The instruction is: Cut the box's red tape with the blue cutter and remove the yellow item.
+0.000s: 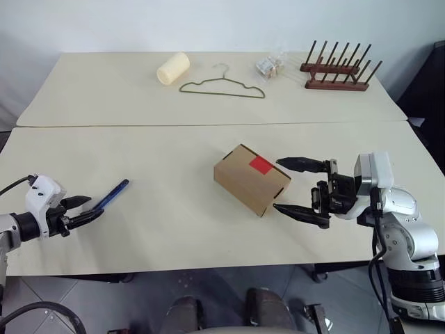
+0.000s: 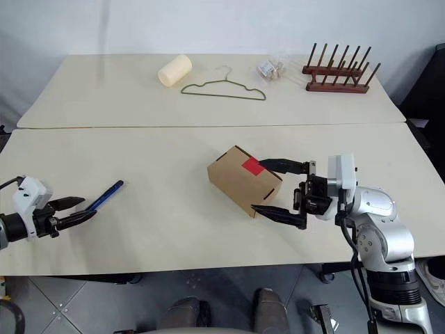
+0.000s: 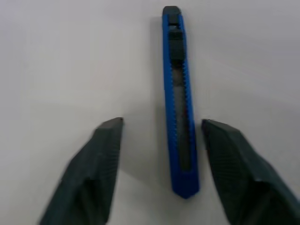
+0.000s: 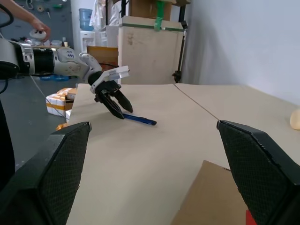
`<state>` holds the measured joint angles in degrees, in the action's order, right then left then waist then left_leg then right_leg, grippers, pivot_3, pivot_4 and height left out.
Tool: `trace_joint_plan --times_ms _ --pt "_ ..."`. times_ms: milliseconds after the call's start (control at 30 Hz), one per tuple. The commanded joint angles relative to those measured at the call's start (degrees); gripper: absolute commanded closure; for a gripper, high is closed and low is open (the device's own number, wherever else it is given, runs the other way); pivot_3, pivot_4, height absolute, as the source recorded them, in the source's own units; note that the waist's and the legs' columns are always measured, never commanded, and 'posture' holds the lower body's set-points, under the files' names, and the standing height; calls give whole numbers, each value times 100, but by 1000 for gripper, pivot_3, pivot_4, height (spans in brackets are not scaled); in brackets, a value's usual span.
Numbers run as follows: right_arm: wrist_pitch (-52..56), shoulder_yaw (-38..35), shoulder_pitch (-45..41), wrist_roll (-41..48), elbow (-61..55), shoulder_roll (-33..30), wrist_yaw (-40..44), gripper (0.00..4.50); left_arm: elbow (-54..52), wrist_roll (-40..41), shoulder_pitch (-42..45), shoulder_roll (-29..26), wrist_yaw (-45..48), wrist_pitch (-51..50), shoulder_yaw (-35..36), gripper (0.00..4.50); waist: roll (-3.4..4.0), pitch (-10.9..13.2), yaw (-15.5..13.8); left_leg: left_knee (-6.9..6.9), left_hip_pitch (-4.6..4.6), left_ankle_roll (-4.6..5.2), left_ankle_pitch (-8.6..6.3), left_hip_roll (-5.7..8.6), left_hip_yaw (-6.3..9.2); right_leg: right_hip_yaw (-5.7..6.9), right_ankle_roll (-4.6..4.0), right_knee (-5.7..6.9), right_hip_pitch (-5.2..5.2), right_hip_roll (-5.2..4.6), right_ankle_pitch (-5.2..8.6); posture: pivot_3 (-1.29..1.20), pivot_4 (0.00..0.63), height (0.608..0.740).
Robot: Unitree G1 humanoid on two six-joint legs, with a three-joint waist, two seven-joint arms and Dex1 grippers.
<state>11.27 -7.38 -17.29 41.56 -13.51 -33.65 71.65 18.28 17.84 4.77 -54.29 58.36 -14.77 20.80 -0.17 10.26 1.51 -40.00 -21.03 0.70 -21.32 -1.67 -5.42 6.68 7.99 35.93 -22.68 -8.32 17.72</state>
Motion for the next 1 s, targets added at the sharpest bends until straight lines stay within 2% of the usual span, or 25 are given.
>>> trace_joint_plan --times_ms 33,167,367,467,567,667,800,867,1000 --pt "-90 -171 38 122 -253 2 -57 0 -1 -178 -292 55 97 -7 -294 3006 1 -1 0 0 0 0 0 0 0 0 0 0 0 0 0 0 150 740" --pt "-82 -176 52 137 -265 -7 -80 0 -21 -163 -380 83 153 161 -327 4043 11 -7 0 0 3 0 0 0 1 -2 0 0 0 -1 0 0 150 740" --pt "-19 -215 69 111 -260 -107 -151 0 -820 430 -111 203 478 360 -66 4042 10 -6 -35 -2 -1 1 0 -2 6 -3 1 1 0 -4 0 0 150 740" --pt "107 -307 52 134 -266 -257 -245 0 -1459 455 147 -6 657 85 -333 4042 2 -1 -124 -12 -11 2 0 -2 5 3 2 1 0 -4 -1 0 150 740" --pt "344 -367 140 58 -324 -529 -396 0 -2100 268 489 -168 943 34 -946 4042 2 -2 -160 -14 -12 2 0 1 4 3 3 -1 1 -4 -2 0 150 740" --pt "586 -397 299 128 -456 -782 -389 0 -2621 204 1120 -39 976 -465 -1734 4042 4 -2 -190 -13 -13 2 0 8 -2 6 3 -3 3 -3 -2 0 150 740" --pt "929 -277 586 115 -691 -1099 -332 0 -2989 -309 2014 370 1137 -1164 -3244 4042 4 -2 -207 -10 -13 2 0 8 -7 6 3 -4 4 5 -2 0 150 740" --pt "1195 -191 678 19 -787 -1247 -510 0 -2905 -665 2494 808 996 -1604 -3964 4042 4 -1 -220 -11 -14 2 1 8 -12 3 3 -7 3 10 -2 0 150 740" --pt "1234 -46 956 -305 -968 -1435 -561 0 -2730 -1191 3040 1479 653 -2160 -4752 4042 -2 1 -281 -17 -16 3 1 6 -13 0 3 -10 4 14 -2 0 150 740"
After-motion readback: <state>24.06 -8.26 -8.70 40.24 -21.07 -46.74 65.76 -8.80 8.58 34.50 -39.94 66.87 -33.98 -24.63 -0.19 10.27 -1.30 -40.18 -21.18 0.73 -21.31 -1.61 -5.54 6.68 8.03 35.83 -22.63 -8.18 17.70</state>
